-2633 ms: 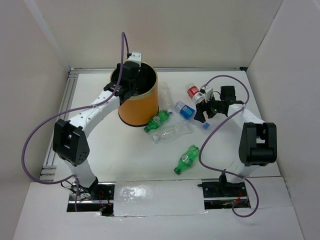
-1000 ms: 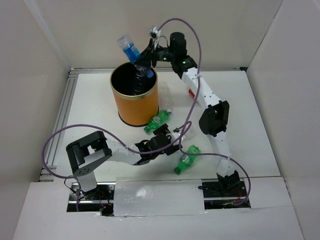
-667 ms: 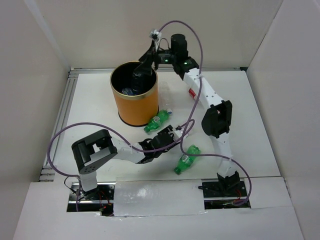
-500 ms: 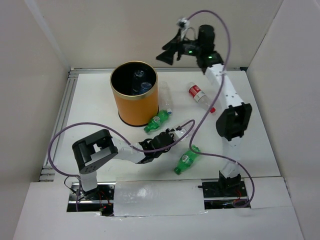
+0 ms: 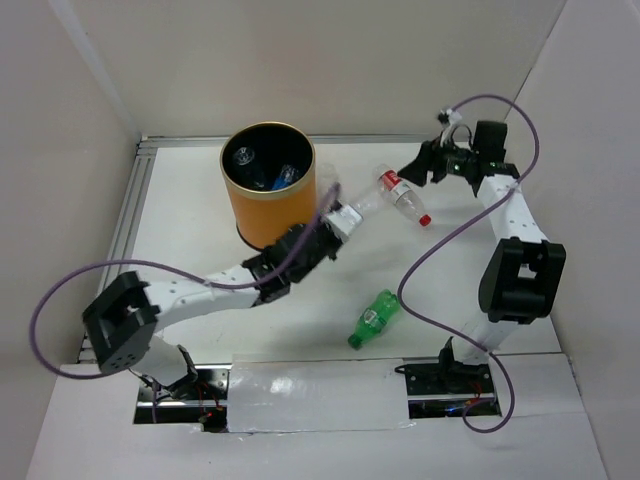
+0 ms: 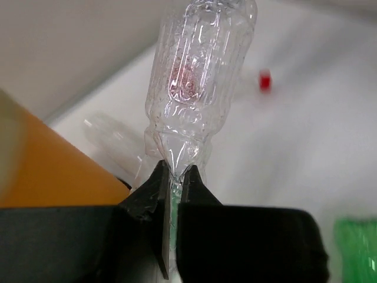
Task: Put the plastic bottles in the bin
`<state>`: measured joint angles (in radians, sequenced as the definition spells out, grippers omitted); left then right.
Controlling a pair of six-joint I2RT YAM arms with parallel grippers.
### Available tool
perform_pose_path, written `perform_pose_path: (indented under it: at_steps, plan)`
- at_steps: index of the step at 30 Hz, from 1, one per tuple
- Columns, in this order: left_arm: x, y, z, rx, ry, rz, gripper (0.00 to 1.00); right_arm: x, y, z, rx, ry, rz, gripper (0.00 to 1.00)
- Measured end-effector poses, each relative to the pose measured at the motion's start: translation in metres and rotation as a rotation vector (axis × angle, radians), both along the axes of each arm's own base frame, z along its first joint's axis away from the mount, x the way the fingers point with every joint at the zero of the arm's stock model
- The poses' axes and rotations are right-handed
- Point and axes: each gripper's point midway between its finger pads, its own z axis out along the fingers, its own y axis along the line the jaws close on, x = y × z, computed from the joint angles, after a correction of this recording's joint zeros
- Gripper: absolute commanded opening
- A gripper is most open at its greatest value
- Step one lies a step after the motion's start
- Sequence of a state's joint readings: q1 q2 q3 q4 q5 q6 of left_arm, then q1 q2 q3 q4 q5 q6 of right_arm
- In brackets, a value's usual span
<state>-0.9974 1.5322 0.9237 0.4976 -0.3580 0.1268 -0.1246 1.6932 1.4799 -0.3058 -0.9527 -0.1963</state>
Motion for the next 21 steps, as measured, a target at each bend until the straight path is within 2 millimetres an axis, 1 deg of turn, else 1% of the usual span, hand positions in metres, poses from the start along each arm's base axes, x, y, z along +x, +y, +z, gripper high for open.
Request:
perform_pose_path:
  at_steps: [1, 2, 3, 4, 6, 7, 8, 9, 10, 11, 12, 13, 14, 15, 16, 17, 18, 19, 21]
  plan:
    - [0.009, 0.008, 0.032, -0.07, -0.031, 0.02, 0.0, -0.009, -0.004, -0.016, -0.01, 0.032, -0.008, 0.62]
    - [0.017, 0.018, 0.064, -0.144, -0.062, 0.044, 0.0, -0.018, -0.008, -0.032, -0.019, 0.063, -0.018, 0.43]
    - [0.025, 0.03, 0.091, -0.202, -0.096, 0.07, 0.0, -0.025, -0.011, -0.046, -0.032, 0.086, -0.023, 0.35]
    - [0.033, 0.045, 0.122, -0.271, -0.136, 0.102, 0.0, -0.032, -0.015, -0.058, -0.041, 0.11, -0.034, 0.3]
    - [0.047, 0.074, 0.166, -0.368, -0.208, 0.166, 0.0, -0.041, -0.021, -0.076, -0.057, 0.145, -0.052, 0.3]
    - [0.053, 0.086, 0.181, -0.406, -0.237, 0.195, 0.0, -0.045, -0.023, -0.083, -0.065, 0.155, -0.057, 0.34]
    - [0.061, 0.1, 0.193, -0.438, -0.266, 0.236, 0.0, -0.048, -0.025, -0.087, -0.071, 0.161, -0.062, 0.41]
    - [0.068, 0.111, 0.2, -0.458, -0.287, 0.274, 0.0, -0.05, -0.027, -0.091, -0.076, 0.165, -0.066, 0.5]
    - [0.077, 0.122, 0.203, -0.471, -0.302, 0.317, 0.0, -0.051, -0.028, -0.093, -0.084, 0.164, -0.07, 0.64]
    - [0.087, 0.133, 0.201, -0.477, -0.308, 0.361, 0.0, -0.051, -0.029, -0.093, -0.089, 0.163, -0.074, 0.71]
    - [0.099, 0.142, 0.196, -0.481, -0.302, 0.403, 0.0, -0.05, -0.031, -0.094, -0.099, 0.155, -0.076, 0.8]
    - [0.11, 0.15, 0.189, -0.475, -0.294, 0.44, 0.0, -0.049, -0.032, -0.094, -0.107, 0.148, -0.078, 0.91]
    - [0.121, 0.155, 0.178, -0.467, -0.274, 0.472, 0.03, -0.048, -0.033, -0.094, -0.12, 0.14, -0.083, 1.0]
    - [0.131, 0.163, 0.166, -0.451, -0.253, 0.508, 0.11, -0.047, -0.035, -0.095, -0.129, 0.138, -0.087, 1.0]
    - [0.14, 0.168, 0.151, -0.434, -0.226, 0.54, 0.24, -0.045, -0.037, -0.097, -0.14, 0.133, -0.09, 1.0]
    - [0.146, 0.172, 0.135, -0.411, -0.195, 0.568, 0.64, -0.041, -0.039, -0.098, -0.151, 0.13, -0.095, 1.0]
    - [0.15, 0.173, 0.123, -0.386, -0.172, 0.584, 0.86, -0.036, -0.041, -0.099, -0.162, 0.126, -0.099, 1.0]
    - [0.153, 0.173, 0.111, -0.372, -0.145, 0.595, 0.99, -0.029, -0.042, -0.101, -0.173, 0.125, -0.103, 1.0]
    - [0.154, 0.172, 0.098, -0.358, -0.111, 0.608, 0.99, -0.01, -0.048, -0.107, -0.204, 0.119, -0.112, 1.0]
